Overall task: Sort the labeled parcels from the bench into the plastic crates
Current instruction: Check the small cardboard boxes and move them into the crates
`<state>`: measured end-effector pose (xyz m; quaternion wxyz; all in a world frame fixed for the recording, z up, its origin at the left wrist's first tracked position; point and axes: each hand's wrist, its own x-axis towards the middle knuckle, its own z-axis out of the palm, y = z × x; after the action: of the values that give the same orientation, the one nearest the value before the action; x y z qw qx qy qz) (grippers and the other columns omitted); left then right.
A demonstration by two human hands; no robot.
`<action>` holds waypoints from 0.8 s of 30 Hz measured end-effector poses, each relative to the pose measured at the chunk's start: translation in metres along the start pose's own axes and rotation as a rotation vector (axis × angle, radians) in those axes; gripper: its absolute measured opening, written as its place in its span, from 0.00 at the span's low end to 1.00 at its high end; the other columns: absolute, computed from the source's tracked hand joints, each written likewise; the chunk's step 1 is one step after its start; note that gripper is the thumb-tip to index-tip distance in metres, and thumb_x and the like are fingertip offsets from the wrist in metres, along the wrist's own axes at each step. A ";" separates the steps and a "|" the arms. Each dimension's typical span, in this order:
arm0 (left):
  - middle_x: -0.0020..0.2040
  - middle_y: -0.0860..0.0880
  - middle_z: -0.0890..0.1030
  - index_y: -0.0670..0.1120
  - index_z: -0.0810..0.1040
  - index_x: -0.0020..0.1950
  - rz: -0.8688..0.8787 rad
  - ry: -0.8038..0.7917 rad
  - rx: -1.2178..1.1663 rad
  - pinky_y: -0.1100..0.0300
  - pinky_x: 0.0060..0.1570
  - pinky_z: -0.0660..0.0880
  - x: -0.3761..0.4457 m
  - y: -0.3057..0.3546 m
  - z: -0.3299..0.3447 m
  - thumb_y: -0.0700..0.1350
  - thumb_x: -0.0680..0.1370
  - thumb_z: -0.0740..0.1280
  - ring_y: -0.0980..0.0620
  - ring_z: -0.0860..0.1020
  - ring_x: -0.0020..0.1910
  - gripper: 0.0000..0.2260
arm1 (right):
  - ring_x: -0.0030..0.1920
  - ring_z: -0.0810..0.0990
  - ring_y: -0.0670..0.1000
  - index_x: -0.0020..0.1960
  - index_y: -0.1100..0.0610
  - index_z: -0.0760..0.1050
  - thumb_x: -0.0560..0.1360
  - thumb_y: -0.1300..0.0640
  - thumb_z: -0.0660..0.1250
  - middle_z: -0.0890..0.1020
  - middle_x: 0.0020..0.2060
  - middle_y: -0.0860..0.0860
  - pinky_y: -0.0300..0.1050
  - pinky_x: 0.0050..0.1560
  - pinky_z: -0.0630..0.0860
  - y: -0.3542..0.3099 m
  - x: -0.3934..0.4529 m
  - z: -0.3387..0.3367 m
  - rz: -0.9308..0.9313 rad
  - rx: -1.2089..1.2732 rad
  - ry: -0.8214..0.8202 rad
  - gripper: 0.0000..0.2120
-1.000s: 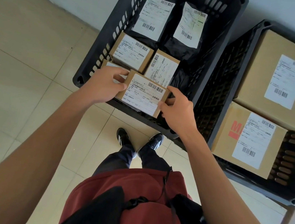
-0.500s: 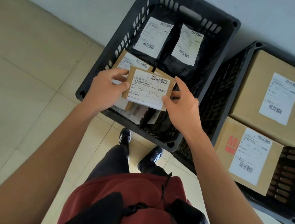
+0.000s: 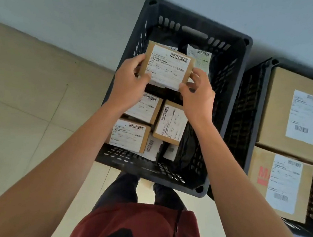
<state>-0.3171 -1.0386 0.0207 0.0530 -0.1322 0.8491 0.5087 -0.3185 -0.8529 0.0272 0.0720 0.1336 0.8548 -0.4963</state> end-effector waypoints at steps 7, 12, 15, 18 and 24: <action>0.76 0.52 0.71 0.50 0.64 0.82 0.095 -0.050 0.125 0.77 0.61 0.68 0.050 0.004 0.010 0.43 0.83 0.67 0.56 0.68 0.75 0.27 | 0.70 0.76 0.47 0.78 0.53 0.67 0.82 0.62 0.68 0.78 0.70 0.48 0.38 0.63 0.78 -0.005 0.044 0.020 -0.045 -0.001 0.038 0.26; 0.77 0.49 0.70 0.48 0.67 0.80 0.122 -0.068 0.212 0.80 0.60 0.67 0.064 0.002 0.012 0.43 0.83 0.69 0.54 0.68 0.76 0.26 | 0.74 0.73 0.49 0.79 0.55 0.67 0.82 0.60 0.69 0.77 0.73 0.49 0.48 0.74 0.73 -0.006 0.060 0.028 -0.063 -0.066 0.035 0.27; 0.79 0.48 0.67 0.46 0.66 0.81 0.083 -0.082 0.247 0.89 0.50 0.58 0.067 -0.002 0.011 0.42 0.83 0.69 0.53 0.66 0.77 0.27 | 0.71 0.72 0.42 0.79 0.54 0.69 0.83 0.62 0.67 0.77 0.72 0.47 0.31 0.69 0.69 -0.010 0.060 0.029 -0.068 -0.069 0.023 0.25; 0.78 0.47 0.68 0.44 0.66 0.81 0.082 -0.116 0.275 0.85 0.49 0.62 0.067 -0.006 0.010 0.42 0.83 0.68 0.52 0.67 0.75 0.26 | 0.65 0.76 0.42 0.78 0.54 0.71 0.83 0.62 0.66 0.78 0.64 0.41 0.28 0.62 0.72 -0.007 0.058 0.032 -0.065 -0.078 0.006 0.23; 0.78 0.45 0.66 0.45 0.65 0.80 0.131 -0.191 0.443 0.51 0.66 0.76 0.075 -0.023 0.014 0.48 0.82 0.68 0.46 0.67 0.75 0.28 | 0.61 0.75 0.44 0.78 0.55 0.70 0.84 0.63 0.64 0.79 0.62 0.45 0.15 0.50 0.64 0.001 0.058 0.039 -0.079 -0.128 -0.034 0.23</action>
<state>-0.3832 -1.0496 -0.0226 0.1276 -0.0134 0.9378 0.3226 -0.3739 -0.8773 -0.0079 0.0750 0.0864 0.8882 -0.4450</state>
